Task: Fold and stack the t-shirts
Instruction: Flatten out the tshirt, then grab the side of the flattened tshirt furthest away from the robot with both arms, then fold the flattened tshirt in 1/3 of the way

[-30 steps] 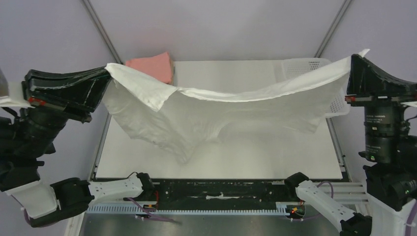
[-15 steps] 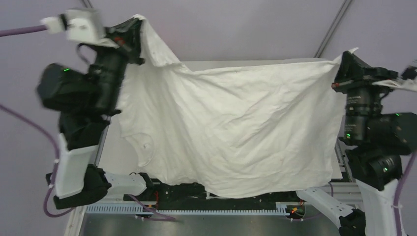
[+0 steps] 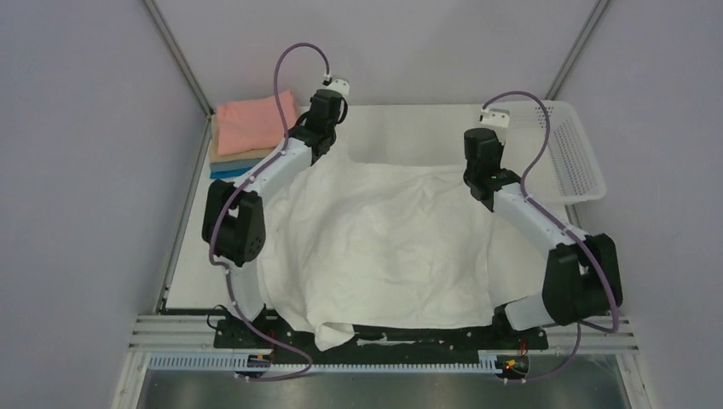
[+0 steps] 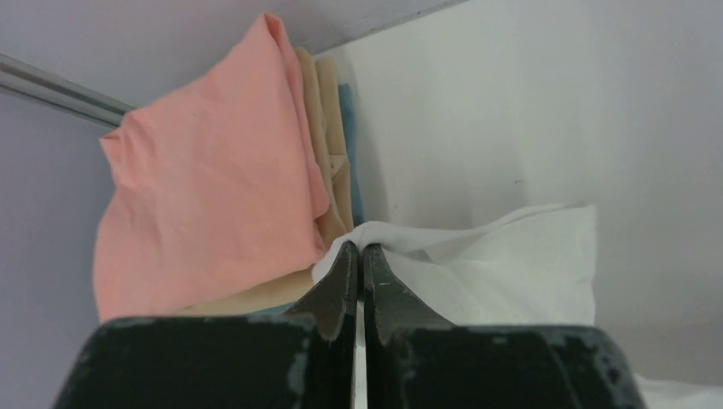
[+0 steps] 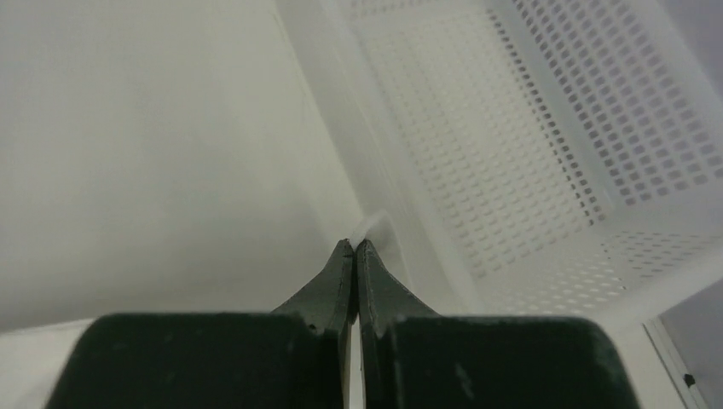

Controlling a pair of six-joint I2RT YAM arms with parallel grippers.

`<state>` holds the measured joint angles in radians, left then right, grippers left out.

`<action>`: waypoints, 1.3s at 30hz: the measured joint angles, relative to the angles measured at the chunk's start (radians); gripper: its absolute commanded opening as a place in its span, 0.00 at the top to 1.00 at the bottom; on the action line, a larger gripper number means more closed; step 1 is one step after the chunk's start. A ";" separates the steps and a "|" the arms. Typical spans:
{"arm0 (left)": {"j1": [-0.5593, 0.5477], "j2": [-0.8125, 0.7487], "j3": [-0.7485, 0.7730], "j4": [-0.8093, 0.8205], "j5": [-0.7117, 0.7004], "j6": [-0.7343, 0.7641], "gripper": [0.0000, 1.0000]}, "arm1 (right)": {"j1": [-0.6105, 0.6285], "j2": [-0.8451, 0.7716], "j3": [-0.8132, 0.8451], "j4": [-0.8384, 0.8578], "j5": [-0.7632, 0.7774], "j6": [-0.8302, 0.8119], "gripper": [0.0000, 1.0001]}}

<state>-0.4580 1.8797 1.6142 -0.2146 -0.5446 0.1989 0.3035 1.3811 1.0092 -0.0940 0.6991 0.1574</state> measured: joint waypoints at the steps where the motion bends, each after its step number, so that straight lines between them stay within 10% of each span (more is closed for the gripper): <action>1: 0.016 0.037 0.003 0.016 0.009 -0.009 0.98 | -0.015 0.055 -0.009 0.024 -0.018 0.010 1.00; 16: 0.139 0.500 0.360 0.029 0.138 -0.181 0.98 | -0.068 0.488 0.177 0.208 -0.066 0.022 1.00; 32: 0.188 0.616 0.553 0.034 0.290 -0.259 0.98 | -0.134 0.669 0.424 0.243 -0.049 -0.066 1.00; 39: 0.188 0.571 0.417 0.088 0.383 -0.261 0.98 | -0.138 0.667 0.408 0.238 -0.111 -0.069 1.00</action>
<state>-0.2695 2.4508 2.0308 -0.1265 -0.1616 -0.0616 0.1658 2.0483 1.4174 0.1440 0.5877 0.0879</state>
